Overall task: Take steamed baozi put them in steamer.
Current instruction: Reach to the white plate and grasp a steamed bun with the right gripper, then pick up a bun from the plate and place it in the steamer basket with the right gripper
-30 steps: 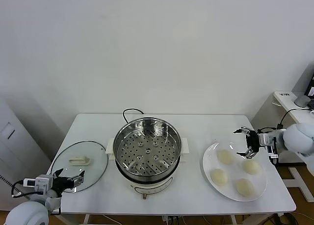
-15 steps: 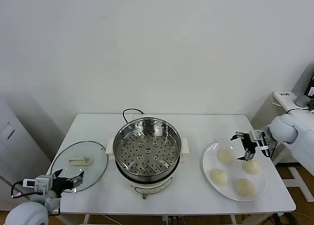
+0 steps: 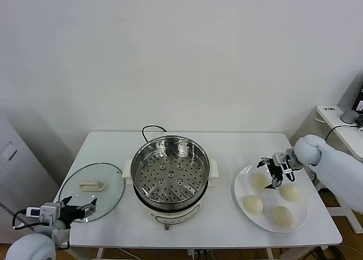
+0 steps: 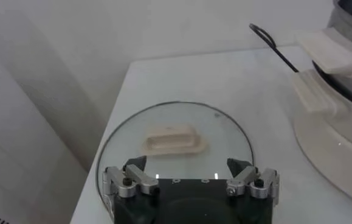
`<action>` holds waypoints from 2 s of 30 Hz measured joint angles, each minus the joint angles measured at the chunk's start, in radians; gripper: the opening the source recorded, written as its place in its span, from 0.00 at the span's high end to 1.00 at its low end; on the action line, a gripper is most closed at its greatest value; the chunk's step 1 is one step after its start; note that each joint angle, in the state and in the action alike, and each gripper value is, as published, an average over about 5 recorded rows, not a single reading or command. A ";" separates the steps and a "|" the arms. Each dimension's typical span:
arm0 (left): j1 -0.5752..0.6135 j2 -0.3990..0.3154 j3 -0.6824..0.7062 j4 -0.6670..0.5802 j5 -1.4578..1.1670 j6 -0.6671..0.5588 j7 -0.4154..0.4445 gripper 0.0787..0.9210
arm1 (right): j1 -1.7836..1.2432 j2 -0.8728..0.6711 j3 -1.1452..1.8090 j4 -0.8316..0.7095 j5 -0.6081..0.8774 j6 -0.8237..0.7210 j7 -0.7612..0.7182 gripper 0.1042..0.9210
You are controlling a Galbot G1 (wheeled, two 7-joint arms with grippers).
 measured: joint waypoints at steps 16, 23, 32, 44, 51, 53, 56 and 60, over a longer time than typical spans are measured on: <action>0.011 -0.005 -0.006 0.003 0.001 -0.006 0.000 0.12 | -0.006 0.040 0.002 -0.051 -0.023 -0.008 -0.039 0.39; 0.012 -0.009 -0.006 0.003 0.002 -0.006 -0.001 0.12 | -0.017 0.033 0.018 -0.051 -0.023 -0.010 -0.055 0.51; 0.011 -0.012 -0.007 0.003 0.006 -0.006 -0.003 0.12 | 0.007 0.002 0.008 -0.021 0.003 -0.012 -0.061 0.58; 0.011 -0.010 -0.004 0.003 0.007 -0.009 -0.004 0.12 | 0.290 -0.081 -0.238 0.133 0.141 0.028 -0.076 0.57; 0.010 -0.007 0.005 0.002 0.010 -0.009 -0.004 0.12 | 0.524 -0.026 -0.413 0.195 0.222 0.136 -0.086 0.54; 0.010 -0.005 0.006 0.001 0.011 -0.009 -0.004 0.12 | 0.581 0.008 -0.450 0.199 0.233 0.173 -0.088 0.52; 0.009 -0.005 0.008 0.001 0.011 -0.009 -0.003 0.12 | 0.656 0.067 -0.492 0.195 0.243 0.233 -0.091 0.51; 0.008 -0.004 0.011 0.000 0.012 -0.010 -0.003 0.12 | 0.725 0.150 -0.530 0.178 0.246 0.316 -0.088 0.50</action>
